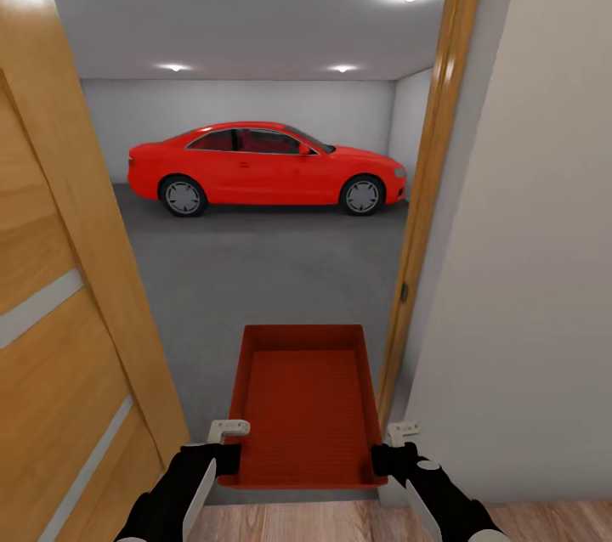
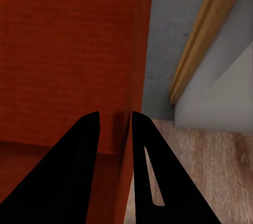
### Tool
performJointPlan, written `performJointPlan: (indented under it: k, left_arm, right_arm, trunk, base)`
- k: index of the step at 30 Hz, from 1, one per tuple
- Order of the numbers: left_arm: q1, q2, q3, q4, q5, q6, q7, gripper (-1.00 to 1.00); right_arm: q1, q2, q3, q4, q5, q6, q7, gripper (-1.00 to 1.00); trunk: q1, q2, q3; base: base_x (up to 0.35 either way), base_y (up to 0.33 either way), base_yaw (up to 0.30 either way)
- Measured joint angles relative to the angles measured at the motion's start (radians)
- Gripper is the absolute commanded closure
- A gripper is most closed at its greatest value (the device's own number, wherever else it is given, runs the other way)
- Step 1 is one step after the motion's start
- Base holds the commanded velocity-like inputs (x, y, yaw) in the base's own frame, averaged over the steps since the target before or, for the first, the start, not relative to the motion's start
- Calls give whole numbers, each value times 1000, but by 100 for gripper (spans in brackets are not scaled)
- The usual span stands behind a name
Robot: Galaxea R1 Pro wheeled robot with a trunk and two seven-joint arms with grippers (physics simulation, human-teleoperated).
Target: Move the two storage containers from the living room to the garage. In the garage, place one container on the floor and stack the other container on top of it (either order is fine).
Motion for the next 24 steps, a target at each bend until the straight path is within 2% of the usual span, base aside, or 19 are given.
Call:
performJointPlan:
  k: [3, 11, 24]
  left_arm:
    - [0, 0, 0, 0, 0, 0, 0, 100]
    - [0, 0, 0, -1, 0, 0, 0, 100]
    - [0, -1, 0, 0, 1, 0, 2, 100]
  right_arm:
    - [0, 0, 0, 0, 0, 0, 0, 100]
    - [0, 0, -1, 0, 1, 0, 1, 100]
    - [0, 0, -7, 0, 5, 0, 3, 100]
  trunk:
    - [0, 0, 0]
    - [0, 0, 0]
    - [0, 0, 0]
  base:
    - [0, 1, 48]
    - [0, 0, 202]
    - [0, 0, 12]
